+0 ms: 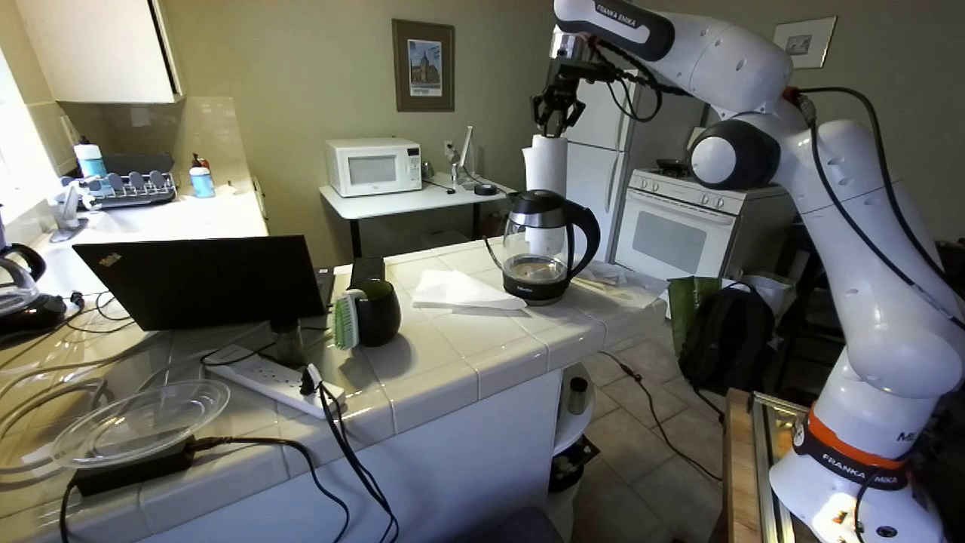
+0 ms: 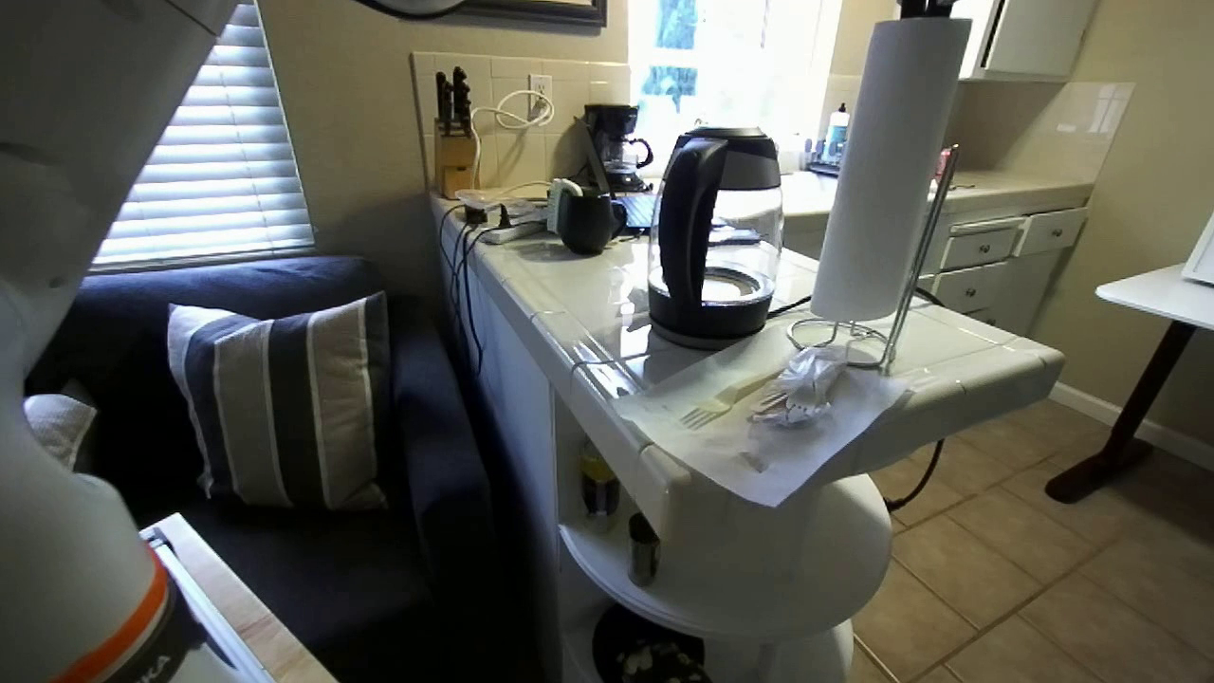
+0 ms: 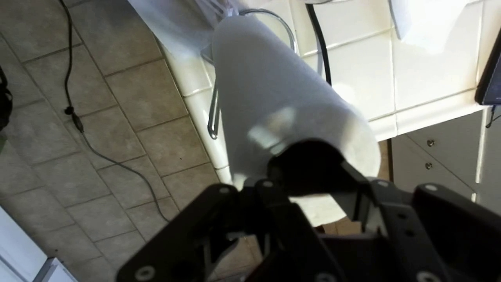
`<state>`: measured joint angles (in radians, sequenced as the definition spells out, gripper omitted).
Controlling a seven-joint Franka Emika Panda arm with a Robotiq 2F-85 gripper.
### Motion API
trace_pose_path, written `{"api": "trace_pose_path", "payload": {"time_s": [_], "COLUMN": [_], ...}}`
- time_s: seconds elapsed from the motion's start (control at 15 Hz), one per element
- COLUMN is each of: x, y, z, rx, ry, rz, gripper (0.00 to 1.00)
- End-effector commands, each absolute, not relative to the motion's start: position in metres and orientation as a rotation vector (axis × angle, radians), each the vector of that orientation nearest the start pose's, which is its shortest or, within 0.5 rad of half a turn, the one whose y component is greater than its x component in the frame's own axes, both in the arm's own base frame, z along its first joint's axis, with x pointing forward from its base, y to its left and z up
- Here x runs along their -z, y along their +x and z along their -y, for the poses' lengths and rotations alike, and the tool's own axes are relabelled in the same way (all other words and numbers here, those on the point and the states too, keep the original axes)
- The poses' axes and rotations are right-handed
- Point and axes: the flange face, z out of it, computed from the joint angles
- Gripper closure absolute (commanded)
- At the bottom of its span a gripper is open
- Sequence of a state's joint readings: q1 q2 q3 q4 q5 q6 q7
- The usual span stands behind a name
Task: Remove the paper towels from the rack and them on the table
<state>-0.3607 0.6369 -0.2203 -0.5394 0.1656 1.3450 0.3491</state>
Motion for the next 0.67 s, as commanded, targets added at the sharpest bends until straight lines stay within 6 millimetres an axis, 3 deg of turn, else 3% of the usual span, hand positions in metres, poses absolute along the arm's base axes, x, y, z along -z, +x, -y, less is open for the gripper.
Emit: {"api": "trace_pose_path", "payload": {"time_s": [0.0,0.6], "x": [-0.697,-0.742], "y": [0.598,0.564], "z": [0.284,0.272], "rx": [0.269,0.3], "ry": [-2.856,-2.834], "rz": [-1.296,-1.358], "gripper": [0.38,0.38]}}
